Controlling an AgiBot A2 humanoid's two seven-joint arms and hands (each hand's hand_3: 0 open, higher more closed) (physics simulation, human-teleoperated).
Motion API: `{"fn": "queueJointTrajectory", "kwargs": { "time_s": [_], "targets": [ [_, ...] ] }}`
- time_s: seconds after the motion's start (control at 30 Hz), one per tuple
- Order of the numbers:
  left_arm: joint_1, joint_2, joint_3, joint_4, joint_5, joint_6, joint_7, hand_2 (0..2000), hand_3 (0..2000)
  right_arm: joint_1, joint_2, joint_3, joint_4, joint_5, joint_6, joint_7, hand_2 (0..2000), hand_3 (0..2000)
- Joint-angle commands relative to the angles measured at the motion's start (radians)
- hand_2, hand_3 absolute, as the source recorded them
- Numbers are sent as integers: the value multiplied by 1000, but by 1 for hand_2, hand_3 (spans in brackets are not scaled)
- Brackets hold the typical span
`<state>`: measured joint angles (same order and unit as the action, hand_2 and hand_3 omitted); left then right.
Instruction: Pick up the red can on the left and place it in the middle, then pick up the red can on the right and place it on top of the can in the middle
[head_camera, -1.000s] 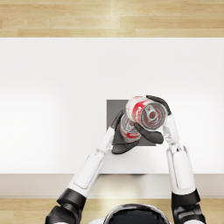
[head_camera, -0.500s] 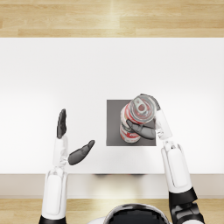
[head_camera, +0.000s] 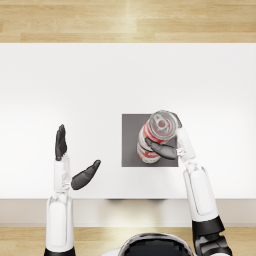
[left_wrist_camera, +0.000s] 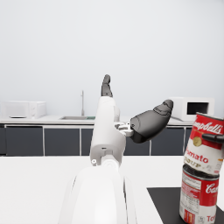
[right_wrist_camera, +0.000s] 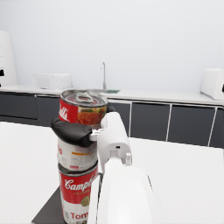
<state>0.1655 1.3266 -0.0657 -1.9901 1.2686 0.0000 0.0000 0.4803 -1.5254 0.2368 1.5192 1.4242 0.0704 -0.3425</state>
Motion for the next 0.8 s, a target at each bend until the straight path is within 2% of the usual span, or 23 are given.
{"fn": "queueJointTrajectory", "kwargs": {
  "time_s": [0.03, 0.2, 0.33, 0.37, 0.4, 0.47, 0.5, 0.8],
  "targets": [
    [13, 0, -4, -8, 0, 0, 0, 0, 0, 5, -2, -11, -15, 0, -4, 1, 2000, 1520],
    [10, 6, -8, -12, 0, 0, 0, 0, 0, 1, -7, -9, -56, -1, -49, 14, 2000, 1520],
    [10, 11, -11, -12, 0, 0, 0, 0, 0, -2, -10, -1, -55, -1, -52, 15, 2000, 1520],
    [10, 12, -20, -11, 0, 0, 0, 0, 0, -7, -10, 3, -43, -1, -49, 14, 639, 1193],
    [7, 13, -20, -9, 0, 0, 0, 0, 0, -10, -10, 2, -27, -1, -49, 12, 0, 867],
    [7, 15, -21, -9, 0, 0, 0, 0, 0, -9, -13, -2, 1, -1, -48, 3, 0, 213],
    [14, 15, -20, -6, 0, 0, 0, 0, 0, -11, -14, 0, 16, -1, -49, 0, 0, 0],
    [22, 24, -18, 2, 0, 0, 0, 0, 0, -3, -28, -6, 119, -1, -57, -7, 0, 0]
  ]
}}
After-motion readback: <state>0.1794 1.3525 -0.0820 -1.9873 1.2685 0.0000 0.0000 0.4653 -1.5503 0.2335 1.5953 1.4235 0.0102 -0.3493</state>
